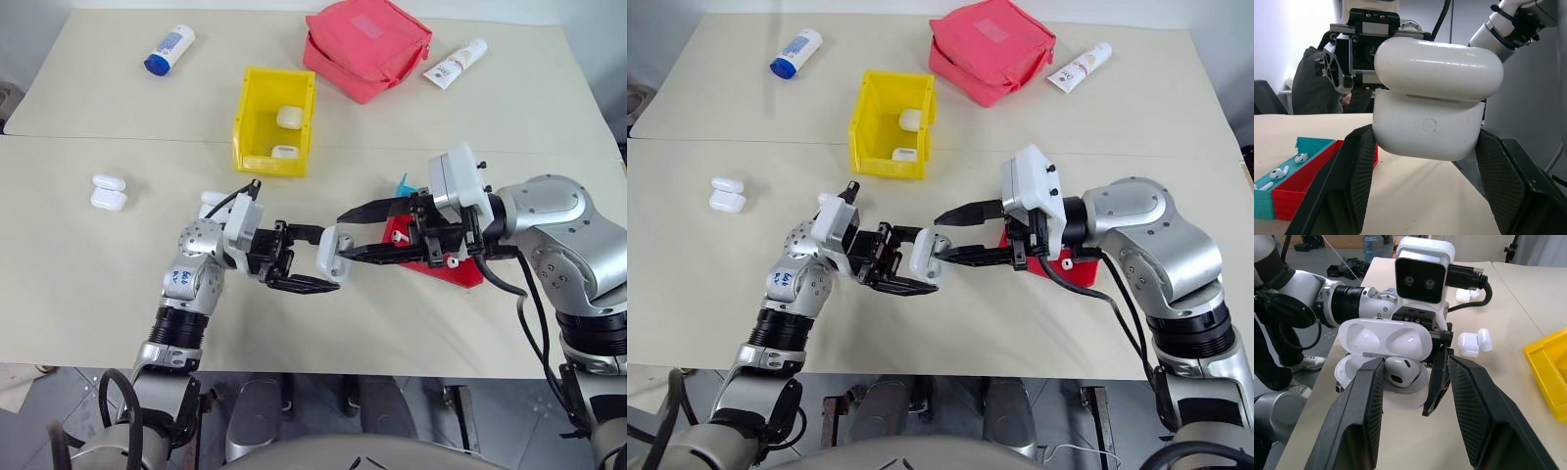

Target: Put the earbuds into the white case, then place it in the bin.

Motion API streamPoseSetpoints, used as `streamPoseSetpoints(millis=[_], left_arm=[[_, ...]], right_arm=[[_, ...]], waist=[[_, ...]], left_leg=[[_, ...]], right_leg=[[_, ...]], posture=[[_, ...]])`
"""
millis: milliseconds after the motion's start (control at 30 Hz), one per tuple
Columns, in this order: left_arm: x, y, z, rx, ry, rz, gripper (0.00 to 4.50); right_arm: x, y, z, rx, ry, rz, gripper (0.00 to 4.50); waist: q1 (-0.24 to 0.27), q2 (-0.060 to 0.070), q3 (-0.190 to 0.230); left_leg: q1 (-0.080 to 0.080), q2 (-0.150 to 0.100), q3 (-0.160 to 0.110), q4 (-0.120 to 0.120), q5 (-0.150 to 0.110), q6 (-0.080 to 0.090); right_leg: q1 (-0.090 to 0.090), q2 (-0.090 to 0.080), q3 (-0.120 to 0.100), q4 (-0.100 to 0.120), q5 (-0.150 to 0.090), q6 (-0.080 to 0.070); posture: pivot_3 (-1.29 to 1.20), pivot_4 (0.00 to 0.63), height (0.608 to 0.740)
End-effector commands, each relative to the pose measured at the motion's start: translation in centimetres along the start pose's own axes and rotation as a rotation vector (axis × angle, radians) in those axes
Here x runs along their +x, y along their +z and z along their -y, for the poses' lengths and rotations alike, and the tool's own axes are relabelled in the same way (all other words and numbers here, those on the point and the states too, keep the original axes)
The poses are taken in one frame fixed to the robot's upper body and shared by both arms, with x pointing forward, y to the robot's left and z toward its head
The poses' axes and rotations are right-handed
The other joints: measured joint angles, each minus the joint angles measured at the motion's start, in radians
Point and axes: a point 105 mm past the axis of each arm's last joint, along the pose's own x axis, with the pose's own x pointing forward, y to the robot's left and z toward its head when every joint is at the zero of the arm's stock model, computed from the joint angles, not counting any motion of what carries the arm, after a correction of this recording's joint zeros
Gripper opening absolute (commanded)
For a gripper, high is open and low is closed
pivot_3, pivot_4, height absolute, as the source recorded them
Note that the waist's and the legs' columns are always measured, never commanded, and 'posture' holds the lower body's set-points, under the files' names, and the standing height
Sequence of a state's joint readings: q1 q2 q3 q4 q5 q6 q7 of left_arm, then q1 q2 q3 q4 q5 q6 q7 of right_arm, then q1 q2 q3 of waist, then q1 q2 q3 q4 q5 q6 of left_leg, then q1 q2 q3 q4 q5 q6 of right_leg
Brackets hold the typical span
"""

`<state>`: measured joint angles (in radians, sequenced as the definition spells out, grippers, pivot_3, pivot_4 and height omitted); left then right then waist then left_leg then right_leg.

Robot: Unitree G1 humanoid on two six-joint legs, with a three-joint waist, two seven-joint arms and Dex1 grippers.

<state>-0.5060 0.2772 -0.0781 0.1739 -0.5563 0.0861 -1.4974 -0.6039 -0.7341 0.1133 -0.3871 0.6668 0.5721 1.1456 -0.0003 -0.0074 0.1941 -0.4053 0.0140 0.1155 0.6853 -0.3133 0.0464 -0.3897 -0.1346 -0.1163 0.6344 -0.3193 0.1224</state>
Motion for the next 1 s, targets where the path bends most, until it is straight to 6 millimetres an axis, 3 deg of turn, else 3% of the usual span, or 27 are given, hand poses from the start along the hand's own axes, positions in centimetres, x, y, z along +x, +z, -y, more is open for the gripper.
streamPoseSetpoints(millis=[33, 267, 700, 833, 1000], left_arm=[[0.0, 0.2, 0.2, 0.014, -0.007, 0.017, 2.73], [-0.4, 0.0, -0.6, 0.011, 0.022, 0.020, 2.73], [-0.7, 0.1, -2.0, 0.051, 0.069, 0.018, 2.73], [-2.4, 0.2, -2.0, 0.066, 0.142, -0.018, 2.73], [-2.7, 0.2, -2.1, 0.089, 0.181, -0.022, 2.73]], right_arm=[[-1.0, 1.9, 0.3, -0.075, -0.034, 0.004, 2.12], [-2.5, 2.3, -0.2, -0.076, -0.054, -0.053, 2.12], [-3.4, 1.7, -0.2, -0.043, -0.159, -0.091, 2.12], [-6.1, -1.6, 0.1, 0.033, -0.320, -0.244, 2.12], [-7.8, -3.2, -0.3, 0.091, -0.395, -0.332, 2.12]], waist=[[0.001, 0.000, 0.000], [0.001, 0.000, 0.000], [0.001, 0.000, 0.000], [0.010, 0.000, 0.000], [0.012, 0.000, 0.000]], left_leg=[[0.000, 0.000, 0.000, 0.000, 0.000, 0.000], [0.000, 0.000, 0.000, 0.000, 0.000, 0.000], [0.000, 0.000, 0.000, 0.000, 0.000, 0.000], [0.000, 0.000, -0.001, 0.000, 0.000, 0.000], [0.000, 0.000, 0.000, 0.000, 0.000, 0.000]], right_leg=[[0.000, 0.000, 0.000, 0.000, 0.000, 0.000], [0.000, 0.000, 0.000, 0.000, 0.000, 0.000], [0.000, 0.000, 0.000, 0.000, 0.000, 0.000], [0.000, -0.001, -0.001, -0.001, 0.000, 0.000], [0.000, -0.001, -0.001, -0.001, 0.000, 0.000]], posture=[[0.00, 0.150, 0.740], [0.00, 0.150, 0.740], [0.00, 0.150, 0.740], [0.00, 0.150, 0.740], [0.00, 0.150, 0.740]])
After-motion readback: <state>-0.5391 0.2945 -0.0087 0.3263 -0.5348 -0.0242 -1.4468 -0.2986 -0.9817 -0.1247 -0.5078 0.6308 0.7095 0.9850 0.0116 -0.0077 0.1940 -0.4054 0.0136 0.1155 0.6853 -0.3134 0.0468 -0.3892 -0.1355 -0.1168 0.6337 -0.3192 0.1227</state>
